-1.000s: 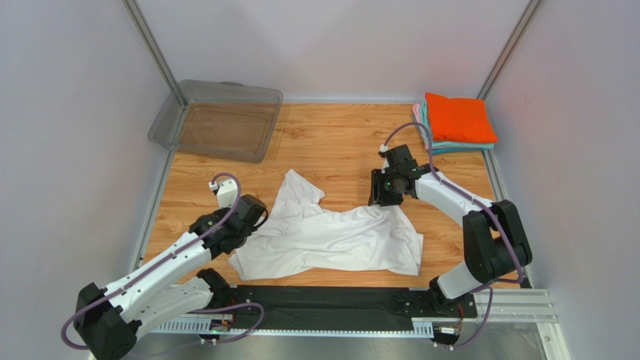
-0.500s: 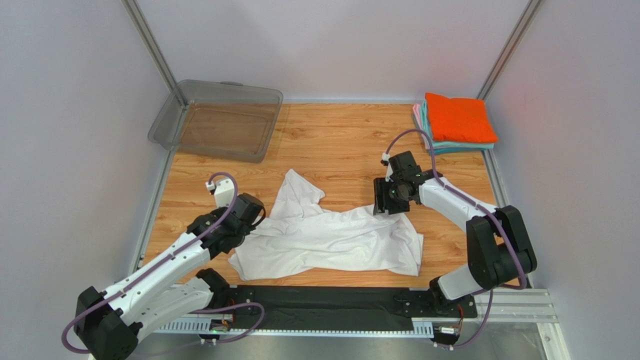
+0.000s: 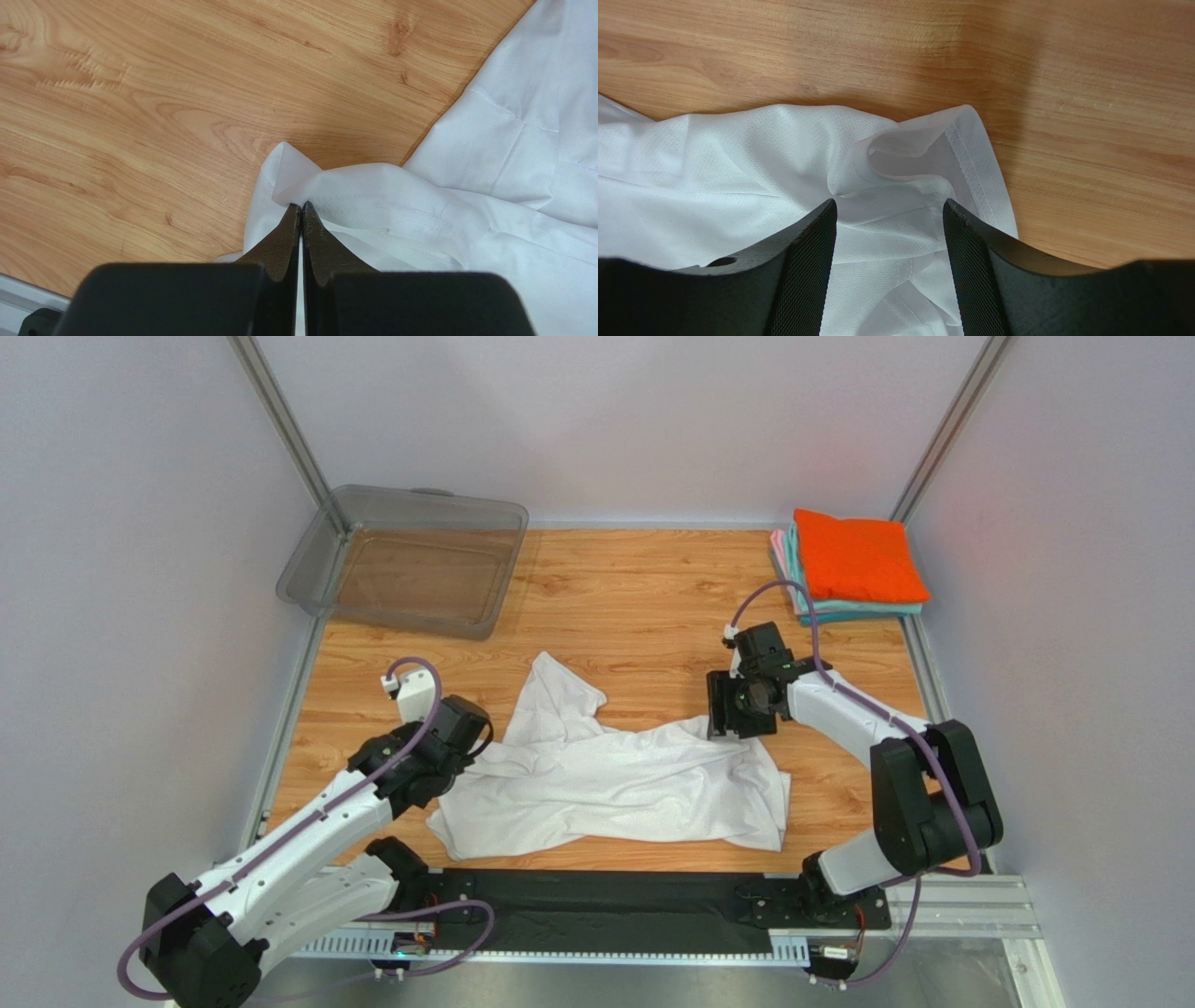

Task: Fold and stack the t-shirts
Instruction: Flatten the tshirt out

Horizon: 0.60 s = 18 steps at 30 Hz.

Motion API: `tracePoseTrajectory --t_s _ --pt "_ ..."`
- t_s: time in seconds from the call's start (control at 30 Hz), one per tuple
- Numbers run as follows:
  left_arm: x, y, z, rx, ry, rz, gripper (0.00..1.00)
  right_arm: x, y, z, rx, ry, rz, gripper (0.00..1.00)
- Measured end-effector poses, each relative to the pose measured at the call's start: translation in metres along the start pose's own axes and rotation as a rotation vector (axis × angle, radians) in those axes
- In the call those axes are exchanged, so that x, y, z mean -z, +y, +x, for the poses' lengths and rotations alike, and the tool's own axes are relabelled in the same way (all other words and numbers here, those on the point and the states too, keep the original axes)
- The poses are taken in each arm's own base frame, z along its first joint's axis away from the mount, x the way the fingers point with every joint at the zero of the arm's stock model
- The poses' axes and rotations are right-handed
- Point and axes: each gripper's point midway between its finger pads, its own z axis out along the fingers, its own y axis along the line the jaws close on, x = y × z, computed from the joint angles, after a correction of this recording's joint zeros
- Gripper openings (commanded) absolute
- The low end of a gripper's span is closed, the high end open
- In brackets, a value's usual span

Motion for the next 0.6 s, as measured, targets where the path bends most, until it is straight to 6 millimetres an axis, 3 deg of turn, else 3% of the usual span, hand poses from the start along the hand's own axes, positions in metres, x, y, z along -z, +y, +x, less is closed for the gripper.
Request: tracePoseTrajectory --t_s 0.17,0.33,0.57,0.6 --pt "0.000 0.001 0.000 -0.002 0.002 -0.003 0.00 -0.001 0.006 -0.002 0.013 -0.008 -0.041 0.47" --pt "-0.001 0.003 -0.001 0.002 0.004 -0.008 0.00 0.000 0.015 0.000 0.018 0.005 -0.094 0.17" --pt "0.000 0.003 -0.002 0.005 -0.001 -0.003 0.00 0.000 0.016 0.010 0.003 0.033 -0.109 0.02" --pt "0.000 0.003 -0.002 0.004 0.000 -0.002 0.00 -0.001 0.016 0.012 -0.001 0.039 -0.106 0.04"
